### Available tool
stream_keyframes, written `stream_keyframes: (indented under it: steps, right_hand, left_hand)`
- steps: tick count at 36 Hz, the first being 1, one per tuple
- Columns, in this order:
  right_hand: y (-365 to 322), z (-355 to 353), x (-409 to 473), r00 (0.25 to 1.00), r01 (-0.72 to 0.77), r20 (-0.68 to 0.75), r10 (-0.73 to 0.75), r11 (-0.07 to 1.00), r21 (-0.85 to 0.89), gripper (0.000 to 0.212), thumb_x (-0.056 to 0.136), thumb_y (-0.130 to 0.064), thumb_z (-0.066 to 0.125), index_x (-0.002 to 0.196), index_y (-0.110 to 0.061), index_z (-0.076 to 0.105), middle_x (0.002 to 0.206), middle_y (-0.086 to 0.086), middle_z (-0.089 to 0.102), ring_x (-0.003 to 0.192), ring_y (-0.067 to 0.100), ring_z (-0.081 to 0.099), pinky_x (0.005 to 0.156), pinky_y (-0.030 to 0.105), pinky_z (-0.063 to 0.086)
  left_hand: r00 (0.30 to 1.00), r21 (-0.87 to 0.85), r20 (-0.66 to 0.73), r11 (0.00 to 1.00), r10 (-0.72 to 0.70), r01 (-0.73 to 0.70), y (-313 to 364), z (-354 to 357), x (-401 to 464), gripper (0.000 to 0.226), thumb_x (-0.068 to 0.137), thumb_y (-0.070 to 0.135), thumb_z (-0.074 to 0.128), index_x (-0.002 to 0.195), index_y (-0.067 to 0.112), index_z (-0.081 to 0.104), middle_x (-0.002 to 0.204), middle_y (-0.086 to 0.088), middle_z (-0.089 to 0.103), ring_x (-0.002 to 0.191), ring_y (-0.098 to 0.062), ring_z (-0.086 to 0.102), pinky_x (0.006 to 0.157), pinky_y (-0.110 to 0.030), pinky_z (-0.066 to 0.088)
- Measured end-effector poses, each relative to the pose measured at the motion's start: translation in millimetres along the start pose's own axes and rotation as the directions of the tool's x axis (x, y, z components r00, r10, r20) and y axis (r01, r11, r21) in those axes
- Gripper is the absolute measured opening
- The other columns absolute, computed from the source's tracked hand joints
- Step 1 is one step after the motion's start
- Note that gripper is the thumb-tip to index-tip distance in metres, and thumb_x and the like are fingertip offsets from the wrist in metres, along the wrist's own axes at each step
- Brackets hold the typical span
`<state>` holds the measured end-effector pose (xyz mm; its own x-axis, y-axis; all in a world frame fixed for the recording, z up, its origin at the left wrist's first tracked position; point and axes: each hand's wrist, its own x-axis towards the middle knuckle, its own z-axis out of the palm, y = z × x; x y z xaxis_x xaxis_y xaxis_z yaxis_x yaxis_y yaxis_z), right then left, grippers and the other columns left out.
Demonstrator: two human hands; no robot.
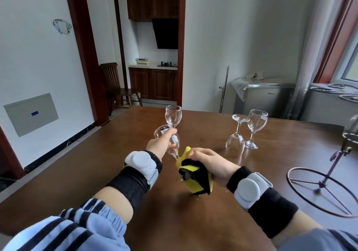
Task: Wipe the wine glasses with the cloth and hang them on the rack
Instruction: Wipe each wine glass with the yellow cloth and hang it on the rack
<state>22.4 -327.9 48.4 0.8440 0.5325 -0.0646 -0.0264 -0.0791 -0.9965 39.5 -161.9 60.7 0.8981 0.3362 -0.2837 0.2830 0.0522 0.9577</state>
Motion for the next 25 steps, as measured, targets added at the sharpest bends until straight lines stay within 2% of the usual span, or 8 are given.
stream_keyframes:
  steps: [4,6,9,12,15,20,22,25]
  right_hand:
    - [4.1,4.6,1.6,0.995,0.038,0.097,-0.036,0.999,-0.019,0.016,0.071,-0.032,0.073,0.072,-0.022,0.061,0.095,0.016,0.064,0.091,0.029,0.06,0.091,0.046,0.05]
    - [2.8,4.1,0.2,0.988,0.083,0.133,-0.075,0.995,-0.052,0.016,0.071,-0.028,0.076,0.08,-0.025,0.063,0.099,0.015,0.062,0.092,0.026,0.061,0.089,0.043,0.051]
    - [-1.9,1.4,-1.6,0.979,0.148,0.178,-0.097,0.943,-0.298,0.025,0.077,-0.019,0.077,0.098,-0.029,0.068,0.11,0.011,0.065,0.095,0.018,0.063,0.092,0.037,0.055]
    - [-6.9,4.2,-1.3,0.976,0.165,0.211,-0.049,0.8,-0.578,0.028,0.075,-0.024,0.082,0.095,-0.037,0.067,0.104,-0.004,0.068,0.095,0.012,0.065,0.09,0.032,0.055]
    - [-7.2,5.2,0.1,0.979,0.192,0.188,-0.083,0.693,-0.695,0.025,0.075,-0.025,0.082,0.093,-0.034,0.067,0.097,-0.01,0.07,0.09,0.008,0.064,0.086,0.028,0.054]
    - [-6.9,4.4,-0.4,0.967,0.253,0.188,-0.17,0.709,-0.658,0.021,0.078,-0.017,0.082,0.092,-0.026,0.07,0.089,-0.013,0.069,0.083,0.001,0.063,0.081,0.018,0.051]
    - [-6.8,3.8,-1.0,0.965,0.26,0.183,-0.187,0.761,-0.594,0.022,0.077,-0.013,0.082,0.092,-0.023,0.071,0.087,-0.011,0.07,0.081,0.001,0.064,0.081,0.02,0.053]
    - [-7.1,2.8,-3.4,0.959,0.282,0.142,-0.245,0.864,-0.418,0.023,0.075,-0.005,0.083,0.09,-0.018,0.071,0.084,-0.004,0.071,0.078,0.005,0.066,0.078,0.022,0.055]
  left_hand:
    - [0.999,-0.034,-0.017,0.999,0.042,-0.043,1.2,2.8,1.7,0.048,0.068,0.057,0.071,0.089,0.013,0.066,0.079,0.003,0.07,0.075,-0.009,0.056,0.078,-0.031,0.039]
    - [0.997,-0.04,-0.038,0.997,0.06,-0.061,3.0,3.3,2.4,0.048,0.066,0.057,0.071,0.085,0.013,0.068,0.083,0.002,0.071,0.079,-0.011,0.058,0.08,-0.033,0.039]
    - [0.993,-0.039,-0.062,0.994,0.101,-0.103,4.5,5.1,3.5,0.045,0.065,0.057,0.071,0.077,0.013,0.068,0.084,0.0,0.072,0.079,-0.014,0.061,0.079,-0.034,0.044]
    - [0.984,-0.016,-0.059,0.985,0.168,-0.169,6.1,11.4,1.8,0.038,0.069,0.052,0.072,0.069,0.015,0.063,0.084,-0.004,0.072,0.078,-0.015,0.062,0.074,-0.032,0.043]
    - [0.983,-0.008,-0.057,0.984,0.177,-0.178,7.7,13.5,1.7,0.038,0.07,0.052,0.072,0.072,0.015,0.063,0.083,-0.002,0.071,0.077,-0.014,0.061,0.068,-0.03,0.038]
    - [0.994,-0.041,-0.027,0.993,0.11,-0.111,11.3,10.8,2.7,0.05,0.07,0.054,0.071,0.093,0.011,0.065,0.082,0.001,0.07,0.078,-0.01,0.059,0.063,-0.028,0.037]
    - [0.997,-0.037,-0.009,0.997,0.072,-0.072,11.2,9.0,1.1,0.052,0.07,0.055,0.07,0.095,0.01,0.064,0.086,0.001,0.068,0.069,-0.007,0.055,0.061,-0.027,0.038]
    - [0.999,-0.078,0.027,0.997,0.024,-0.021,10.5,7.2,-1.4,0.063,0.065,0.061,0.069,0.103,0.01,0.063,0.097,-0.002,0.069,0.046,-0.01,0.039,0.046,-0.023,0.031]
